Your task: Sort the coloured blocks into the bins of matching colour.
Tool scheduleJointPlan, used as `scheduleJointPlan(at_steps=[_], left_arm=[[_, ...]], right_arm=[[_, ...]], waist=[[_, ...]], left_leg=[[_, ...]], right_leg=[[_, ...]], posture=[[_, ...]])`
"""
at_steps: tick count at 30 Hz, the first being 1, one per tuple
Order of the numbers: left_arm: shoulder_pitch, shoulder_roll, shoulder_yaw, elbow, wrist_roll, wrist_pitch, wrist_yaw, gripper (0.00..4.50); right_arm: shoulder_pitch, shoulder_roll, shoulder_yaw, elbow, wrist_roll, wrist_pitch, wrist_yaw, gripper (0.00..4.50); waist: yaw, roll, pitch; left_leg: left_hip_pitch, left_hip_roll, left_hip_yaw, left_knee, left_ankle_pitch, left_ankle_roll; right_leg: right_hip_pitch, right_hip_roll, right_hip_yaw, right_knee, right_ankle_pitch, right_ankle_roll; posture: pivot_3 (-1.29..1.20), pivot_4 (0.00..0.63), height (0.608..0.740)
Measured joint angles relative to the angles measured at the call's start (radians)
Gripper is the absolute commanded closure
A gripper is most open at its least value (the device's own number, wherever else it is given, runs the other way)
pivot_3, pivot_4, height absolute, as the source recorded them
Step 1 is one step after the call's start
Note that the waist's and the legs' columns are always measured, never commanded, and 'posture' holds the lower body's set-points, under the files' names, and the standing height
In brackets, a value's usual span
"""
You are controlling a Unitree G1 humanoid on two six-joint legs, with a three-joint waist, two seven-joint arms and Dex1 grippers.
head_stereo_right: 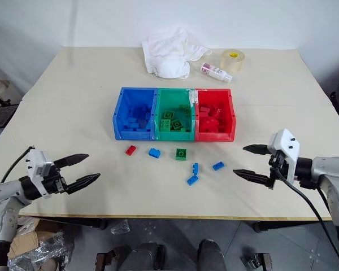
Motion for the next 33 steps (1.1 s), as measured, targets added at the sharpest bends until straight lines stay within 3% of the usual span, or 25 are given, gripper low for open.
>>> scheduleJointPlan(at_steps=[12, 22, 27, 33], left_arm=[[-0.073, -0.012, -0.038, 0.033, 0.025, 0.013, 0.049, 0.01], [-0.156, -0.035, -0.082, 0.116, 0.035, 0.008, 0.024, 0.01], [-0.157, -0.046, -0.090, 0.110, 0.035, -0.017, 0.009, 0.01], [-0.126, -0.060, -0.085, 0.088, 0.027, -0.033, 0.009, 0.01]], right_arm=[[0.014, -0.009, 0.002, -0.021, -0.056, 0.021, -0.088, 0.00], [0.172, -0.218, -0.040, 0.007, -0.114, 0.103, -0.036, 0.00], [0.018, -0.192, 0.063, 0.002, -0.107, 0.106, -0.019, 0.00], [-0.243, -0.082, 0.288, 0.098, -0.157, 0.056, 0.051, 0.00]], waist=[[0.002, 0.000, 0.000], [0.009, 0.000, 0.000], [-0.005, 0.000, 0.000], [-0.002, -0.001, 0.000]], left_leg=[[0.000, 0.000, 0.000, 0.000, 0.000, 0.000], [0.000, 0.000, 0.001, 0.000, 0.000, 0.000], [0.000, 0.001, 0.002, 0.000, 0.000, 0.000], [0.000, 0.000, 0.001, 0.001, 0.000, 0.000]], right_leg=[[0.000, 0.000, 0.000, 0.001, 0.000, 0.000], [0.000, 0.000, 0.000, 0.000, 0.000, 0.000], [0.000, 0.000, -0.001, 0.000, 0.000, 0.000], [0.000, 0.000, -0.001, -0.002, 0.000, 0.000]], posture=[[0.00, 0.150, 0.740], [0.00, 0.150, 0.740], [0.00, 0.150, 0.740], [0.00, 0.150, 0.740]])
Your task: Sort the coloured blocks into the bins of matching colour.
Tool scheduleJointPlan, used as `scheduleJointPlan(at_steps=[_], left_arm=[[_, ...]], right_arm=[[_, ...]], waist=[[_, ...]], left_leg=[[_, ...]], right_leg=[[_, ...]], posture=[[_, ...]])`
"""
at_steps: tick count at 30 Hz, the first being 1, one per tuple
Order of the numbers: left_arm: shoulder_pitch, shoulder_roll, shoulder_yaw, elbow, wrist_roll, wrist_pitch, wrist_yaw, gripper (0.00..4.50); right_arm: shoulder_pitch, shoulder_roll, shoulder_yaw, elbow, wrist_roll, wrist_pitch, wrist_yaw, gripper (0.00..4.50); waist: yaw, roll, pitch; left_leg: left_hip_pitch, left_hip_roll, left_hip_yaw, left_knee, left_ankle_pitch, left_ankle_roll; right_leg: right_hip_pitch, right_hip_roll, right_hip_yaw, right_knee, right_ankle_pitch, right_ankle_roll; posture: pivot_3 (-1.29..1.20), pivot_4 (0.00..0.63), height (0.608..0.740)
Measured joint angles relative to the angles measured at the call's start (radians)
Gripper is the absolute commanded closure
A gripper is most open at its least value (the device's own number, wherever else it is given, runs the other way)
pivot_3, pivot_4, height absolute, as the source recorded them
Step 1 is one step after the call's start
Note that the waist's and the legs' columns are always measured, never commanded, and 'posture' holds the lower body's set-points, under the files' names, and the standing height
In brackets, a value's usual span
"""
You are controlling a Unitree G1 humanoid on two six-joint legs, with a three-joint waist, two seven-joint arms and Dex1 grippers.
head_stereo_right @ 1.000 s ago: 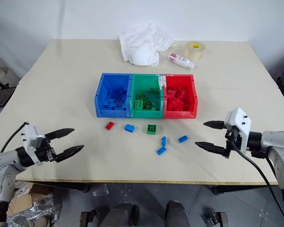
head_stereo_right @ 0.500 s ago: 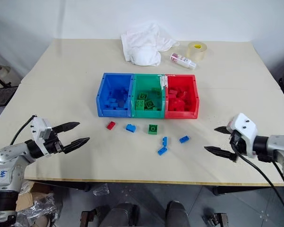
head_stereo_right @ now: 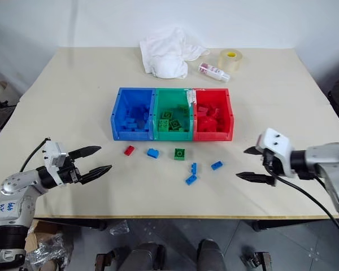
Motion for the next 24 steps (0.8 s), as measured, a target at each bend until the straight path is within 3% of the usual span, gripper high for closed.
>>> scheduleJointPlan(at_steps=[6, 10, 19, 20, 24], left_arm=[[0.028, -0.014, 0.006, -0.050, -0.008, -0.013, -0.003, 0.01], [0.037, -0.021, 0.006, -0.066, -0.012, -0.014, -0.002, 0.00], [0.038, -0.027, 0.005, -0.086, -0.015, -0.017, 0.000, 0.00], [0.035, -0.029, 0.004, -0.086, -0.015, -0.018, 0.000, 0.00], [0.004, -0.037, -0.002, -0.066, -0.015, -0.024, -0.001, 0.00]], right_arm=[[-0.163, 0.131, 0.175, 0.210, -0.110, -0.130, 0.079, 0.00], [-0.219, 0.170, 0.215, 0.322, -0.161, -0.216, 0.109, 0.91], [-0.240, 0.187, 0.214, 0.357, -0.180, -0.249, 0.117, 3.88], [-0.233, 0.187, 0.207, 0.338, -0.175, -0.239, 0.116, 4.06], [-0.237, 0.209, 0.145, 0.245, -0.125, -0.174, 0.083, 4.06]], waist=[[0.000, 0.000, 0.000], [-0.003, 0.000, 0.000], [-0.003, 0.000, 0.000], [-0.002, 0.000, 0.000], [-0.002, 0.000, 0.000]], left_leg=[[0.000, 0.000, -0.002, 0.000, 0.000, 0.000], [0.000, 0.000, -0.002, 0.000, 0.000, 0.000], [0.000, 0.000, -0.002, 0.000, 0.000, 0.000], [0.000, 0.000, -0.002, 0.000, 0.000, 0.000], [0.000, 0.000, -0.002, 0.000, 0.000, 0.000]], right_leg=[[0.000, 0.000, -0.002, 0.000, 0.000, 0.000], [0.000, 0.000, -0.003, 0.000, 0.000, 0.000], [0.000, 0.000, -0.003, 0.001, 0.000, 0.000], [0.000, 0.000, -0.003, 0.001, 0.000, 0.000], [0.000, 0.000, -0.003, 0.001, 0.000, 0.000]], posture=[[0.00, 0.150, 0.740], [0.00, 0.150, 0.740], [0.00, 0.150, 0.740], [0.00, 0.150, 0.740], [0.00, 0.150, 0.740]])
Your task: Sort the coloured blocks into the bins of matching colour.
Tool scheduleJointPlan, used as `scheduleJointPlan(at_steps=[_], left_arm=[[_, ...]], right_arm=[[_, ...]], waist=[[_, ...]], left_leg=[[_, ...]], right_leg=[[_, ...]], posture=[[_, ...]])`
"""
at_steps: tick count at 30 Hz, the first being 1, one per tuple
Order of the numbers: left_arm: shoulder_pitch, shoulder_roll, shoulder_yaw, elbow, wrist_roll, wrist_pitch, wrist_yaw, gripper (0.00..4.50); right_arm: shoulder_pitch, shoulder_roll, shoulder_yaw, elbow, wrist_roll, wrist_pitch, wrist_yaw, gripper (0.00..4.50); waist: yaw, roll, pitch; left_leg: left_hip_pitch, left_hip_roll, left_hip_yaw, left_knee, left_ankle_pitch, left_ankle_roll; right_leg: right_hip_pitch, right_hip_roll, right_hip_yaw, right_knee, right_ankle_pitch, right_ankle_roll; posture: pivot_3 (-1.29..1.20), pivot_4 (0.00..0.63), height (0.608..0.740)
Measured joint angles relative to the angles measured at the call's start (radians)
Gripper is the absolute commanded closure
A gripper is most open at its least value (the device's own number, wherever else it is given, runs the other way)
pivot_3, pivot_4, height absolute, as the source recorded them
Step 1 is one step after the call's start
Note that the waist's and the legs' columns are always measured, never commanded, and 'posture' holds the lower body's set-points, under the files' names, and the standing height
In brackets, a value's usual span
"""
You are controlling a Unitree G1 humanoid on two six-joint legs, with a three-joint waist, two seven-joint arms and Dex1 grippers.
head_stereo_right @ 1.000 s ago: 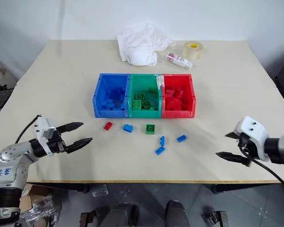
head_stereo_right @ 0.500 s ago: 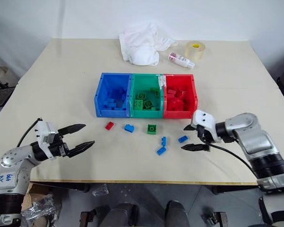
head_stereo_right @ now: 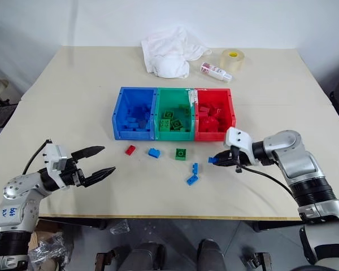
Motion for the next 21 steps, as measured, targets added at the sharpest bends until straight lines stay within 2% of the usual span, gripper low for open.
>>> scheduleJointPlan(at_steps=[6, 10, 12, 15, 19, 21], left_arm=[[-0.028, -0.023, -0.014, 0.018, 0.002, -0.017, -0.006, 0.00], [-0.055, -0.034, -0.024, 0.043, 0.008, -0.030, -0.005, 0.00], [-0.058, -0.042, -0.031, 0.045, 0.009, -0.037, -0.003, 0.00], [-0.055, -0.058, -0.037, 0.042, 0.010, -0.042, 0.009, 0.00], [-0.051, -0.065, -0.043, 0.038, 0.010, -0.047, 0.021, 0.00], [-0.049, -0.066, -0.043, 0.037, 0.010, -0.048, 0.026, 0.00]], right_arm=[[-0.124, 0.112, -0.045, -0.081, 0.038, 0.125, -0.112, 4.06], [-0.236, 0.295, -0.020, -0.061, 0.030, 0.155, -0.219, 4.06], [-0.271, 0.371, 0.001, -0.021, 0.014, 0.134, -0.263, 4.06], [-0.362, 0.519, 0.014, 0.156, -0.033, 0.057, -0.362, 4.06], [-0.477, 0.650, 0.020, 0.362, -0.067, -0.060, -0.453, 4.06], [-0.520, 0.690, 0.018, 0.447, -0.081, -0.111, -0.486, 3.34]], waist=[[-0.006, 0.000, 0.000], [-0.024, 0.000, 0.000], [-0.025, 0.000, 0.000], [-0.032, 0.000, 0.000], [-0.041, 0.000, 0.000], [-0.047, 0.000, 0.000]], left_leg=[[0.000, 0.000, 0.000, 0.000, 0.000, 0.000], [0.000, 0.000, -0.001, -0.001, 0.000, -0.001], [0.000, -0.001, -0.003, -0.001, 0.000, -0.001], [0.000, -0.001, -0.003, -0.001, 0.000, -0.001], [0.000, -0.002, -0.005, -0.001, 0.000, -0.001], [0.000, -0.002, -0.007, -0.001, 0.000, -0.001]], right_leg=[[-0.001, 0.000, 0.000, 0.001, 0.000, 0.000], [-0.002, 0.000, -0.001, 0.004, 0.000, 0.000], [-0.002, 0.000, -0.002, 0.004, 0.000, 0.000], [-0.002, 0.000, -0.002, 0.005, 0.000, 0.000], [-0.002, 0.000, -0.003, 0.007, 0.000, 0.000], [-0.002, 0.000, -0.003, 0.007, 0.000, 0.000]], posture=[[0.00, 0.150, 0.740], [0.00, 0.150, 0.740], [0.00, 0.150, 0.740], [0.00, 0.150, 0.740], [0.00, 0.150, 0.740], [0.00, 0.150, 0.740]])
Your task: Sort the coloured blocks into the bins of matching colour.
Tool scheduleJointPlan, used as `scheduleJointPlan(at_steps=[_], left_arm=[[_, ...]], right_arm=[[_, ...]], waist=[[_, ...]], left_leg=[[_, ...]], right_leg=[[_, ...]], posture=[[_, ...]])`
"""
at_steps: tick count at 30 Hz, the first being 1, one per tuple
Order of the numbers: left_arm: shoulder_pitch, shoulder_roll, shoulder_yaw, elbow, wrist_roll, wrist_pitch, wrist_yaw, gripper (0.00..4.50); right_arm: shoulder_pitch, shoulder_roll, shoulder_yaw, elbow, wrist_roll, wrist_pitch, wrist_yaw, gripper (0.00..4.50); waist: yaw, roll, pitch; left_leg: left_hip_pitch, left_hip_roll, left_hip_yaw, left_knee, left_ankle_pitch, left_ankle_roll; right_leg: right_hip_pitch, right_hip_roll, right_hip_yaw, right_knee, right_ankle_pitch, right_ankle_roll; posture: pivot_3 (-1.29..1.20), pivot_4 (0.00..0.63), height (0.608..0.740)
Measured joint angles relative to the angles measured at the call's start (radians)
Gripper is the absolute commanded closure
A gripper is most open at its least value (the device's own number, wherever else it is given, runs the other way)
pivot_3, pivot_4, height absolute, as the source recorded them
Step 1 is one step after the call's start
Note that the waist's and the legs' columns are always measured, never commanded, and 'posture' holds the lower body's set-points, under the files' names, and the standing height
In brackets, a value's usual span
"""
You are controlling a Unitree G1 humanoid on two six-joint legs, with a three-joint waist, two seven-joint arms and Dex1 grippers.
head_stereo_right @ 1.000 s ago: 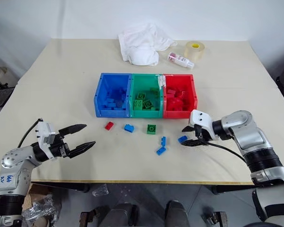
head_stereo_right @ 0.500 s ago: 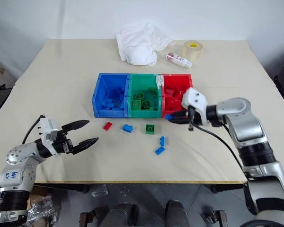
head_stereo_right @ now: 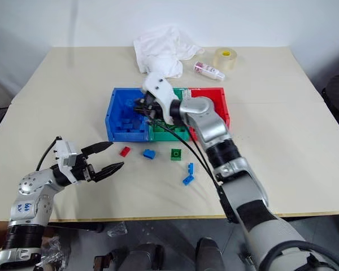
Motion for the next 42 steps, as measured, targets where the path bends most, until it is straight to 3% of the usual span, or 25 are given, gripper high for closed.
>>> scheduleJointPlan(at_steps=[4, 8, 11, 16, 21, 26, 30, 32, 37, 42], left_arm=[[0.000, -0.001, -0.001, -0.003, 0.000, -0.002, 0.006, 0.00], [0.000, -0.002, -0.001, -0.003, 0.000, -0.003, 0.014, 0.00], [-0.001, -0.005, -0.001, -0.003, 0.000, -0.006, 0.014, 0.00], [-0.002, -0.006, -0.005, 0.000, 0.000, -0.011, 0.004, 0.00], [0.000, -0.002, -0.007, 0.013, 0.000, -0.013, -0.011, 0.00], [-0.003, 0.003, -0.010, 0.015, 0.001, -0.014, -0.021, 0.00], [0.004, 0.008, -0.004, 0.016, 0.001, -0.013, -0.025, 0.00], [0.008, 0.010, -0.001, 0.016, 0.000, -0.013, -0.027, 0.00], [0.012, 0.012, 0.000, 0.015, 0.000, -0.013, -0.033, 0.00], [0.013, 0.018, 0.000, 0.015, 0.000, -0.013, -0.038, 0.00]], right_arm=[[-0.094, 0.069, -0.020, 0.213, -0.041, -0.101, -0.107, 2.15], [-0.104, 0.070, -0.047, 0.283, -0.050, -0.166, -0.136, 0.87], [-0.092, 0.047, -0.064, 0.255, -0.048, -0.187, -0.102, 0.87], [0.059, -0.078, -0.075, -0.017, 0.011, -0.118, 0.065, 0.87], [0.296, -0.306, -0.068, -0.362, 0.097, 0.025, 0.278, 0.87], [0.454, -0.537, -0.110, -0.605, 0.187, 0.173, 0.402, 0.87], [0.624, -0.756, -0.139, -0.726, 0.215, 0.318, 0.469, 0.02], [0.708, -0.833, -0.167, -0.755, 0.227, 0.353, 0.484, 0.02], [0.863, -0.938, -0.262, -0.783, 0.235, 0.357, 0.492, 0.02], [0.912, -0.961, -0.301, -0.823, 0.235, 0.332, 0.490, 0.02]], waist=[[-0.013, 0.000, 0.000], [-0.015, 0.000, 0.000], [-0.019, 0.000, 0.000], [-0.015, 0.000, 0.000], [-0.002, 0.000, 0.000], [0.011, 0.000, 0.000], [0.027, 0.000, 0.000], [0.031, 0.000, 0.000], [0.048, 0.000, 0.000], [0.049, 0.000, 0.000]], left_leg=[[0.000, 0.000, -0.002, -0.001, 0.000, -0.001], [0.000, 0.000, -0.003, -0.002, 0.000, -0.001], [0.000, 0.000, -0.004, -0.002, 0.000, -0.001], [0.000, -0.001, -0.005, -0.001, 0.000, -0.001], [-0.001, -0.001, -0.005, 0.000, 0.000, 0.000], [-0.001, 0.000, -0.002, 0.000, 0.000, 0.000], [-0.002, 0.000, 0.000, 0.000, 0.000, 0.000], [-0.001, 0.000, 0.001, 0.001, 0.000, 0.000], [-0.001, 0.001, 0.004, 0.001, 0.000, 0.000], [-0.001, 0.001, 0.005, 0.001, 0.000, 0.000]], right_leg=[[-0.001, 0.000, 0.000, 0.001, 0.000, 0.000], [0.000, 0.000, 0.000, 0.001, 0.000, 0.000], [0.000, 0.000, 0.000, 0.002, 0.000, 0.000], [0.001, 0.000, 0.000, 0.002, 0.000, 0.000], [0.001, 0.000, 0.000, -0.001, 0.000, 0.000], [0.001, 0.000, 0.000, -0.003, 0.000, 0.000], [0.002, 0.000, 0.001, -0.005, 0.000, 0.000], [0.002, 0.000, 0.001, -0.005, 0.000, 0.000], [0.002, 0.000, 0.003, -0.006, 0.000, 0.000], [0.002, 0.000, 0.003, -0.006, 0.000, 0.000]], posture=[[0.00, 0.150, 0.740], [0.00, 0.150, 0.740], [0.00, 0.150, 0.740], [0.00, 0.150, 0.740], [0.00, 0.150, 0.740], [0.00, 0.150, 0.740], [0.00, 0.150, 0.740], [0.00, 0.150, 0.740], [0.00, 0.150, 0.740], [0.00, 0.150, 0.740]])
